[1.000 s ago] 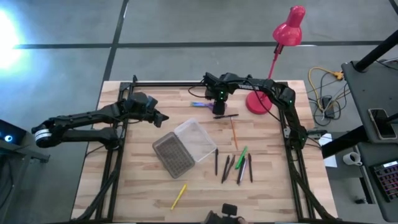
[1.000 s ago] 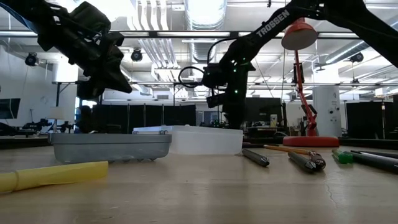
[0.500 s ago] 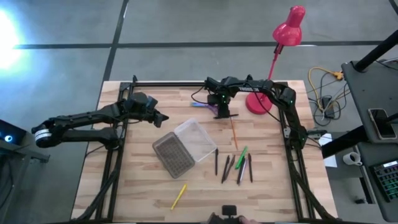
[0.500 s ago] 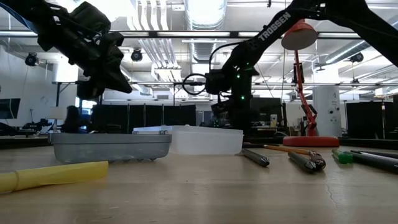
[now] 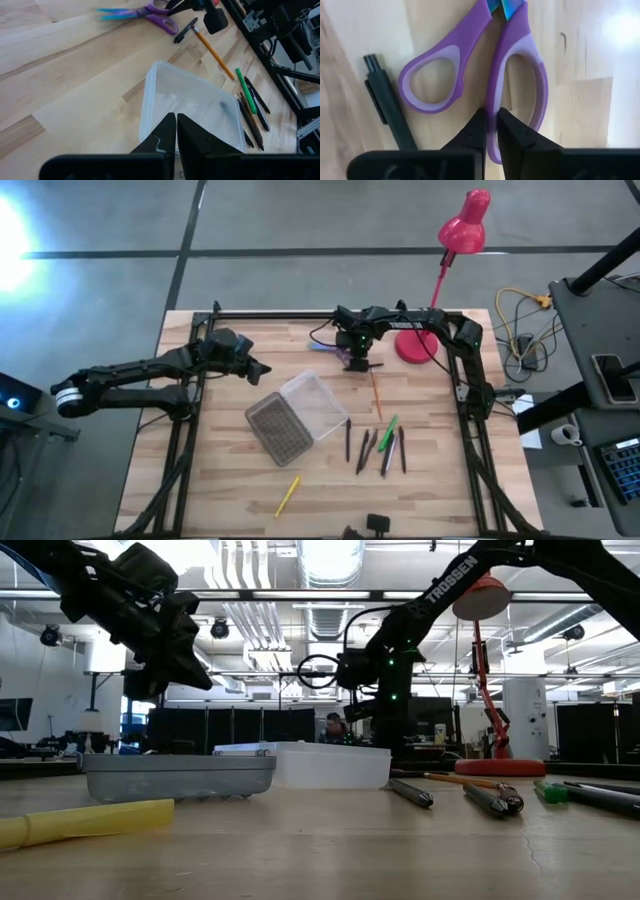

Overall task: Pick & place school supplies into a supply box
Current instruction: Put the purple scissors into the gray supply box

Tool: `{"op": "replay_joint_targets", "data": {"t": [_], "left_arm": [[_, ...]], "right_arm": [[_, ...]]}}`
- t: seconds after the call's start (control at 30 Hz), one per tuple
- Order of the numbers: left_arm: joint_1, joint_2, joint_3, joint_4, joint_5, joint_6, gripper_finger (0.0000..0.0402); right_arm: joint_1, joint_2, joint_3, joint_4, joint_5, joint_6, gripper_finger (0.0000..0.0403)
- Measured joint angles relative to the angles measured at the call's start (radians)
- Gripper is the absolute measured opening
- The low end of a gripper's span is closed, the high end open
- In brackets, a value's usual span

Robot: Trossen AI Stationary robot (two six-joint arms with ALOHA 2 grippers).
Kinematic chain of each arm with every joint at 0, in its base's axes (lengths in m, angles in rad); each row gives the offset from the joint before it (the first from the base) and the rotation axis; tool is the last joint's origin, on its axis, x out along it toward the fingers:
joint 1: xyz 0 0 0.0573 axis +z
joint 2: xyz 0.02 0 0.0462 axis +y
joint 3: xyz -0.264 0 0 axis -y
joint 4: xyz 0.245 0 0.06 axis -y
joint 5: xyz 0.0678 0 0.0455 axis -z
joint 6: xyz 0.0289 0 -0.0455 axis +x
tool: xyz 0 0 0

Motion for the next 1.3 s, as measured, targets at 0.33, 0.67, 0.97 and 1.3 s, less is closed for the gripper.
{"op": "replay_joint_targets", "data": {"t": [0.33,0.67,0.97,1.3], "left_arm": [[0.0,0.0,0.0,0.0,0.001,-0.01,0.0],[0.0,-0.01,0.0,0.0,0.003,-0.004,0.0],[0.0,-0.106,0.0,0.0,0.002,0.082,0.0],[0.0,-0.266,0.0,-0.001,0.001,0.083,0.0]], "right_arm": [[-0.012,-0.089,0.034,0.006,-0.065,0.348,0.0011],[0.088,-0.317,0.028,-0.08,-0.099,0.732,0.001],[0.357,-0.334,0.023,-0.051,-0.183,1.075,0.001],[0.503,-0.226,0.012,0.042,-0.165,1.194,0.0011]]}}
